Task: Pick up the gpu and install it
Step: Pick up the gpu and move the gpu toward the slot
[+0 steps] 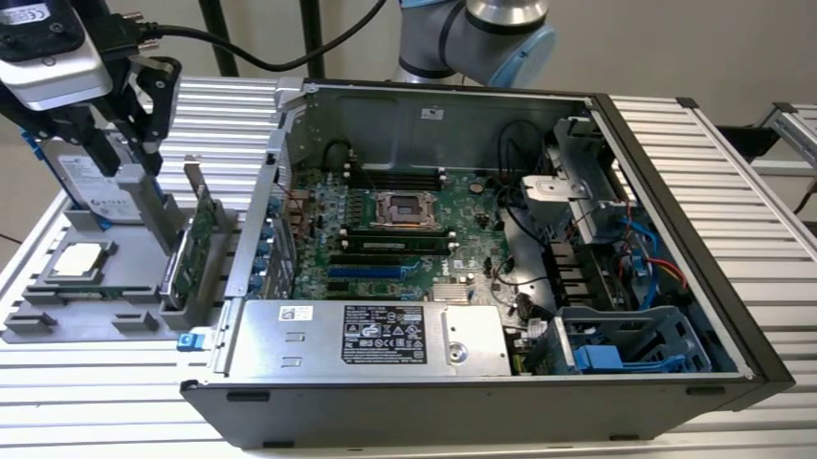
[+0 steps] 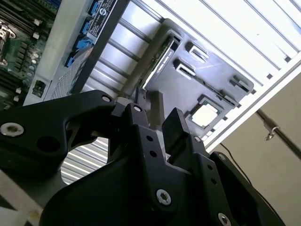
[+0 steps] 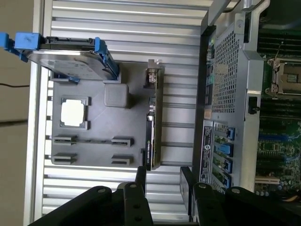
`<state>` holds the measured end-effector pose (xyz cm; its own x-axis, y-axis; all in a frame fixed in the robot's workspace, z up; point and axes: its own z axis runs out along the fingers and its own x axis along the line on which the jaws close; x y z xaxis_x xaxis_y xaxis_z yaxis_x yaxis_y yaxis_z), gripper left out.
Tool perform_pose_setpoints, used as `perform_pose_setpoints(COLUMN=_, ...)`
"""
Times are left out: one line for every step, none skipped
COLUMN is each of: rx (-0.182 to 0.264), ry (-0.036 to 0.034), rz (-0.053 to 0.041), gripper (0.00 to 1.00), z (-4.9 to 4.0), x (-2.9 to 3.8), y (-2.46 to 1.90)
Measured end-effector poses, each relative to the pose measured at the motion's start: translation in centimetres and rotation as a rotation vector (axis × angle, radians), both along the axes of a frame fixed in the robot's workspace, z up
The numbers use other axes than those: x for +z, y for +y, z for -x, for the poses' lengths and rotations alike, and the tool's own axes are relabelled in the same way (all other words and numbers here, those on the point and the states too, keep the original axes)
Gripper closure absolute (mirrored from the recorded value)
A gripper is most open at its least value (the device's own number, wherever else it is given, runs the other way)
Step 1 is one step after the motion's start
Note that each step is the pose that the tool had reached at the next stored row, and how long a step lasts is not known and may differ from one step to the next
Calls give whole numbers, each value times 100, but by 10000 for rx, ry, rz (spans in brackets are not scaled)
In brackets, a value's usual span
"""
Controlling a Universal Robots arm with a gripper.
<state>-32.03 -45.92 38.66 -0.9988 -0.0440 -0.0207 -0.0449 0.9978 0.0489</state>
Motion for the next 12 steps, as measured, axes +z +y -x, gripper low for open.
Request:
perform_pose_setpoints(rx=7, ry=0, rz=0, gripper=0, z=0, x=-1, y=0)
perform_pose_setpoints(rx=15, ry=0, rz=0, gripper=0, z=0, x=-1, y=0)
perform_pose_setpoints(rx=22, ry=1, rz=0, gripper=0, z=0, x=-2, y=0)
perform_pose_setpoints(rx=30, ry=0, rz=0, gripper=0, z=0, x=-2, y=0)
perform_pose_setpoints(rx=37, ry=0, rz=0, gripper=0, z=0, x=-3, y=0)
perform_pose_setpoints(rx=43, ry=0, rz=0, gripper=0, z=0, x=-5, y=0)
perform_pose_setpoints(rx=47, ry=-3, rz=-2, gripper=0, z=0, x=-13, y=0)
perform_pose_setpoints(rx=51, ry=-3, rz=-3, gripper=0, z=0, x=-25, y=0)
perform_pose_setpoints(rx=52, ry=-1, rz=-1, gripper=0, z=0, x=-37, y=0)
perform_pose_setpoints(rx=52, ry=0, rz=0, gripper=0, z=0, x=-51, y=0)
perform_pose_setpoints(rx=52, ry=-2, rz=-1, gripper=0, z=0, x=-61, y=0)
perform_pose_setpoints(rx=46, ry=-1, rz=-1, gripper=0, z=0, x=-70, y=0)
